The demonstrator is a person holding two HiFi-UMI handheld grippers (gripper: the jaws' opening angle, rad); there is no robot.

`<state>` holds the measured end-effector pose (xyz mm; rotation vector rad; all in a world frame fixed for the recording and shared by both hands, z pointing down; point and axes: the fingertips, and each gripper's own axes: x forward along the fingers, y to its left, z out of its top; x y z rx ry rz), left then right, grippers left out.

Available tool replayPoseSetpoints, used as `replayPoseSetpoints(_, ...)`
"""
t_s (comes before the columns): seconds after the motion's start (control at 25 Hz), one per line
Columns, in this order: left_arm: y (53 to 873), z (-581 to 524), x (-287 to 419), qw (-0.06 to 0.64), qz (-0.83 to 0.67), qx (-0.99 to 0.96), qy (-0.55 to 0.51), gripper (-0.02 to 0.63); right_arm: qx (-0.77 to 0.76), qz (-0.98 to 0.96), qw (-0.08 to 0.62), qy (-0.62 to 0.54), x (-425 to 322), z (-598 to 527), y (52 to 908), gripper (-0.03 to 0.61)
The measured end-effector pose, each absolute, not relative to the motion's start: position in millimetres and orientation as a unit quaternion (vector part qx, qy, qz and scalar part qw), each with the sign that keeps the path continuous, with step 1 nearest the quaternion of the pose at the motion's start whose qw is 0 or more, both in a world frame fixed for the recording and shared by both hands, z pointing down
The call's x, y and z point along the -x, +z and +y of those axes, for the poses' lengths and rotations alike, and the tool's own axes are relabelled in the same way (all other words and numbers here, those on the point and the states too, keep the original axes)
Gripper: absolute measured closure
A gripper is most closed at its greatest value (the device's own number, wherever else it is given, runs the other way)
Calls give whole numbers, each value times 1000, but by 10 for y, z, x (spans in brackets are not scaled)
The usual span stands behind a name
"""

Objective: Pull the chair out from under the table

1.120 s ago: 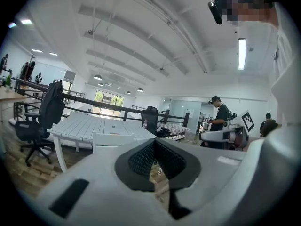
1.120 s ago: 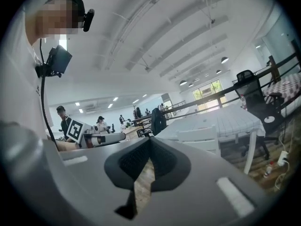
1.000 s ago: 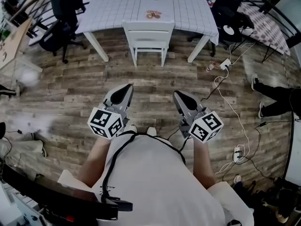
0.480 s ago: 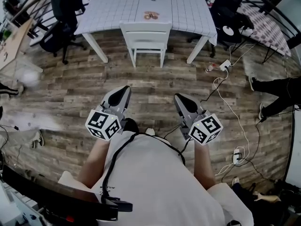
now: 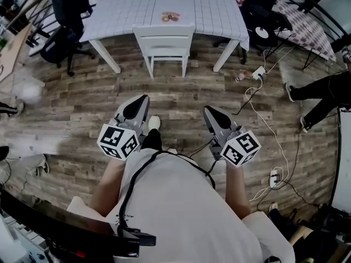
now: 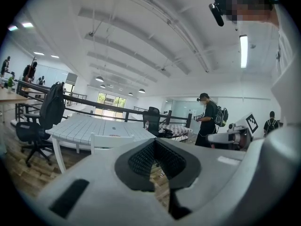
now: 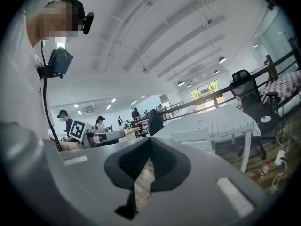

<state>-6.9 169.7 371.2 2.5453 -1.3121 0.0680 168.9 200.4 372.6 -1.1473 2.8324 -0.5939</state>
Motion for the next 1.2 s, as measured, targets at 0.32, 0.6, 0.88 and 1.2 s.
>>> replayPoseSetpoints(0.32, 3723, 1338, 196, 122, -457, -881, 25, 606, 377, 908, 24, -182, -1629, 1757, 3696, 572)
replayPoseSetpoints(0.6, 3797, 752, 408, 128, -449, -884, 23, 606, 389, 901, 30, -190, -1439, 1269, 3767, 572)
replayPoseSetpoints(0.88, 3983, -77, 634, 142, -430, -890, 51, 606, 404, 894, 24, -192, -1166, 393, 3807, 572)
replayPoseSetpoints(1.2, 4009, -1055, 868, 149, -396, -903, 71, 606, 415, 874, 61, -245, -839, -584, 3767, 571)
